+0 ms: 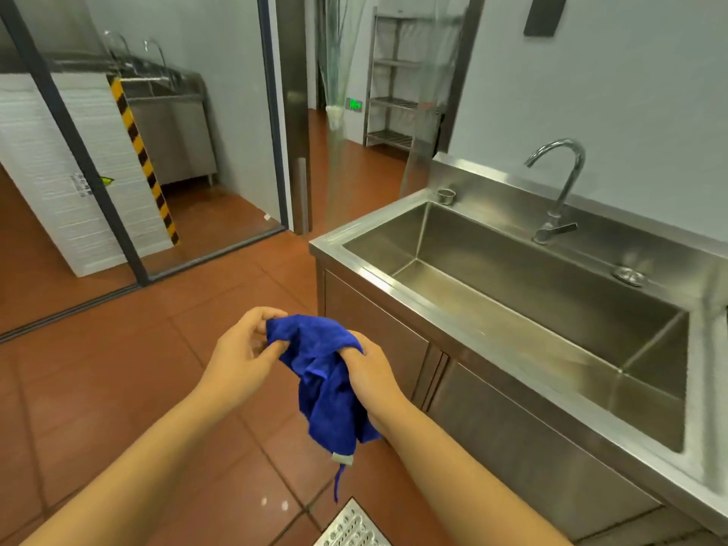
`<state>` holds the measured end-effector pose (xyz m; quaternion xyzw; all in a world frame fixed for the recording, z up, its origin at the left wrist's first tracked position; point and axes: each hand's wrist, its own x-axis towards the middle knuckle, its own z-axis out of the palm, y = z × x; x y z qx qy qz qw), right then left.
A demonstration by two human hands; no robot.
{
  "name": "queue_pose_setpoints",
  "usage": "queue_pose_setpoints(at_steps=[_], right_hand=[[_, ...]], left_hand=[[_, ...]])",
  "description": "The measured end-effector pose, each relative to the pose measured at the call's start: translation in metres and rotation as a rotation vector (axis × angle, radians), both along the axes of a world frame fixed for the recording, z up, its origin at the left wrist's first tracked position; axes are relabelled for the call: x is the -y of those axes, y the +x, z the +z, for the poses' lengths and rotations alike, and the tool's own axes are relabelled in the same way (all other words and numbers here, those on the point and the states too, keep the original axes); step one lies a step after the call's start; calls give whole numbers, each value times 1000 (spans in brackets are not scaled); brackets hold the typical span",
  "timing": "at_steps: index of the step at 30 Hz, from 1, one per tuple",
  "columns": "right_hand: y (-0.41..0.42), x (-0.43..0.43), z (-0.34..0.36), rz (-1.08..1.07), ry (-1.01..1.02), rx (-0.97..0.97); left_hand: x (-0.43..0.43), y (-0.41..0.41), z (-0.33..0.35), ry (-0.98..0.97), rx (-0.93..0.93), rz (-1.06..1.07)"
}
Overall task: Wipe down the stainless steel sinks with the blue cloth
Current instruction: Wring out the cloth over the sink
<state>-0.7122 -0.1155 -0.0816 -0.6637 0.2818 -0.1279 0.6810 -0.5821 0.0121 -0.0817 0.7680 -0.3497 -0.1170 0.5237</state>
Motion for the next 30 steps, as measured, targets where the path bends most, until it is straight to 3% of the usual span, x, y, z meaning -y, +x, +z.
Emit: queue_pose_setpoints(at_steps=[9,18,23,30], right_hand=[[115,80,5,-184,-4,-17],[207,165,12,-562,111,70],[216,216,9,-841,125,98],[214,302,-5,-965,107,36]], left_hand=[[100,130,-7,-25,10,-128],[222,244,7,-5,-5,-318],[298,248,-3,16,-21,-579],[411,225,-23,88,-165,-862]])
